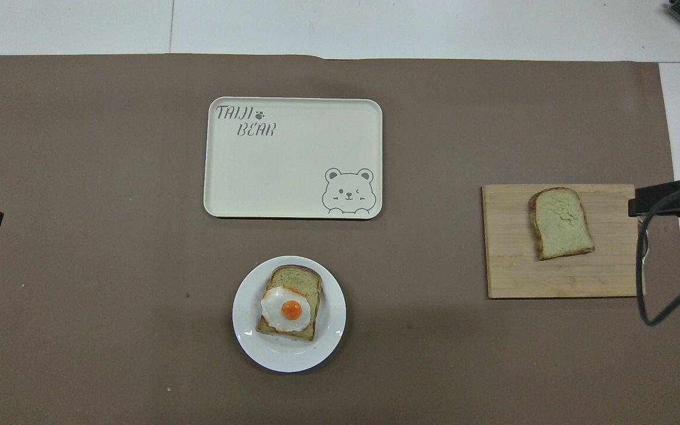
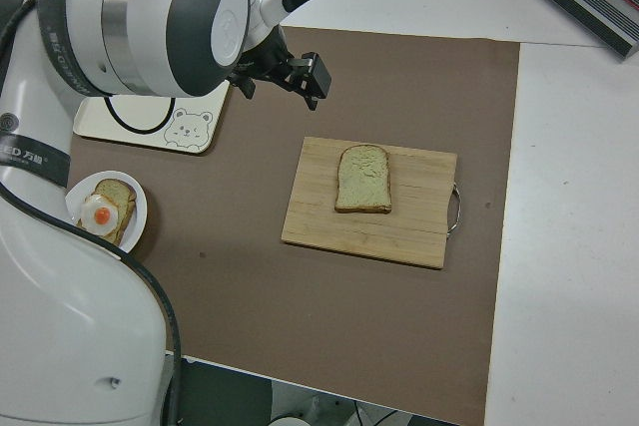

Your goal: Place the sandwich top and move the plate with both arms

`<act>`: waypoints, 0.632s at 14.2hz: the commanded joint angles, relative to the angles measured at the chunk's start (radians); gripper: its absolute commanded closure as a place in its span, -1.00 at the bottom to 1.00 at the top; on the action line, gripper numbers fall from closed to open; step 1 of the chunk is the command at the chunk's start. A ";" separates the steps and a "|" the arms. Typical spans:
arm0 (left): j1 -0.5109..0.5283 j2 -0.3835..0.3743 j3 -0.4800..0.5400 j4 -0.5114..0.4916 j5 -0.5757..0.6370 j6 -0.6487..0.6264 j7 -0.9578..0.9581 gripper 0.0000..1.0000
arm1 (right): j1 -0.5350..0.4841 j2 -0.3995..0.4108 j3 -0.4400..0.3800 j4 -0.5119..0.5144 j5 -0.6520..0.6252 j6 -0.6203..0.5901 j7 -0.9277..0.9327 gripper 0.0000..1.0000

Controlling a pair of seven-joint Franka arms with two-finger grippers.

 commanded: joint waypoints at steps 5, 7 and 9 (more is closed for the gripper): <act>-0.012 -0.030 0.005 -0.033 0.022 0.045 0.020 -1.00 | -0.013 0.012 0.003 0.018 0.019 0.009 -0.014 -1.00; -0.012 -0.030 0.005 -0.033 0.022 0.045 0.020 -1.00 | -0.018 0.012 0.001 0.016 0.019 0.009 -0.015 -1.00; -0.014 -0.022 0.007 -0.020 0.022 0.035 0.012 -1.00 | -0.018 0.012 0.001 0.018 0.019 0.011 -0.015 -1.00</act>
